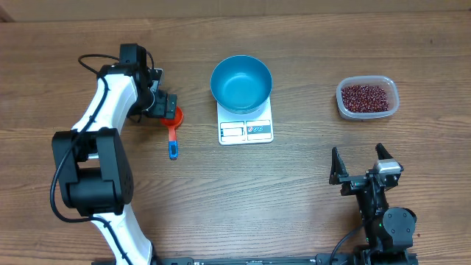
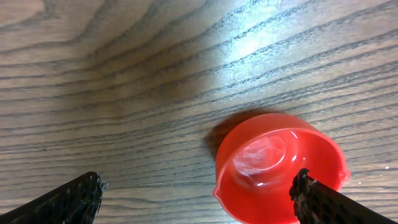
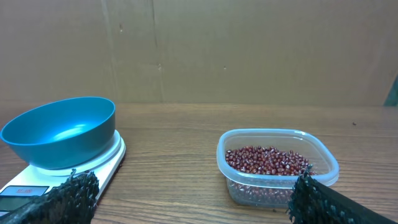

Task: Scoop item into bowl and weigh 150g on scale
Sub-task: 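Lower the left gripper and grasp the red measuring cup's rim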

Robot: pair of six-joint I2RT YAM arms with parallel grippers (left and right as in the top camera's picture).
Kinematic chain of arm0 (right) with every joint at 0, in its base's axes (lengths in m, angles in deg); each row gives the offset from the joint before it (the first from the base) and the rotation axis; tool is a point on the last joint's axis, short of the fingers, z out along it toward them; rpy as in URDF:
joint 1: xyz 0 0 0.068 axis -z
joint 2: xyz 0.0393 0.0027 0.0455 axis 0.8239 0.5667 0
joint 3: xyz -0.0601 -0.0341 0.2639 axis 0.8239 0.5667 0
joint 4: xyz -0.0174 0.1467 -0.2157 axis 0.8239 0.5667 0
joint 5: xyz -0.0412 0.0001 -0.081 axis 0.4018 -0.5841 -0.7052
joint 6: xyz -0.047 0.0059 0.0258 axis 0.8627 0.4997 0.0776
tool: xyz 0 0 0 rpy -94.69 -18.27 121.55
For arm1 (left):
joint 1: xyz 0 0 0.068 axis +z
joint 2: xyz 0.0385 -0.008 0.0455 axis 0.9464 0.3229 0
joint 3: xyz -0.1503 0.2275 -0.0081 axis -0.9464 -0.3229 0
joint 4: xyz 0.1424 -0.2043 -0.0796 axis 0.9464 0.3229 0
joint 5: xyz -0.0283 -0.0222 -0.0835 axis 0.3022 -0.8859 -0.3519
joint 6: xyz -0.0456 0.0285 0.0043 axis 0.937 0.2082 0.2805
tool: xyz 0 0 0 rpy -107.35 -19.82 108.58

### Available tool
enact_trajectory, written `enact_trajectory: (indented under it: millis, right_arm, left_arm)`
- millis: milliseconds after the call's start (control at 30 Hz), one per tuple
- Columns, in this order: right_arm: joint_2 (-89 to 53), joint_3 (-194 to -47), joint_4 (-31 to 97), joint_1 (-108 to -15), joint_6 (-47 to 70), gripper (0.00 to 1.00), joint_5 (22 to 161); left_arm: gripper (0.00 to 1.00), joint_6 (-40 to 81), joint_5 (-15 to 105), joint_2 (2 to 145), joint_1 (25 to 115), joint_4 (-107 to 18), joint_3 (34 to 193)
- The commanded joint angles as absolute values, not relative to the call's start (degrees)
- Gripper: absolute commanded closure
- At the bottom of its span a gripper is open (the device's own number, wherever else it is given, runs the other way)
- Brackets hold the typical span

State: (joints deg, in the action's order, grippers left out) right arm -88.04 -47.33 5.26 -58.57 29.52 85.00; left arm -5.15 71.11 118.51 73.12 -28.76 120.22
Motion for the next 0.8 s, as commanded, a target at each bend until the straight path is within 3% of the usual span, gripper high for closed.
enact_trajectory:
  millis: [0,600,667,767]
  right_arm:
    - [-88.55,-46.72,4.93,-58.94,29.59,0.0,85.04]
    - [-88.55,-46.72,4.93,-58.94,29.59,0.0,85.04]
    - [-88.55,-46.72,4.93,-58.94,29.59,0.0,85.04]
    - [-88.55,-46.72,4.93,-58.94,29.59,0.0,85.04]
  left_arm:
    - [0.0,-4.1,71.5,122.43,73.01,-28.56,120.24]
    - [0.01,-3.47,71.5,122.95,73.03,-29.29,120.26]
    - [0.05,-3.47,71.5,122.95,73.01,-29.29,120.26]
    - [0.2,-3.47,71.5,122.95,73.03,-29.29,120.26]
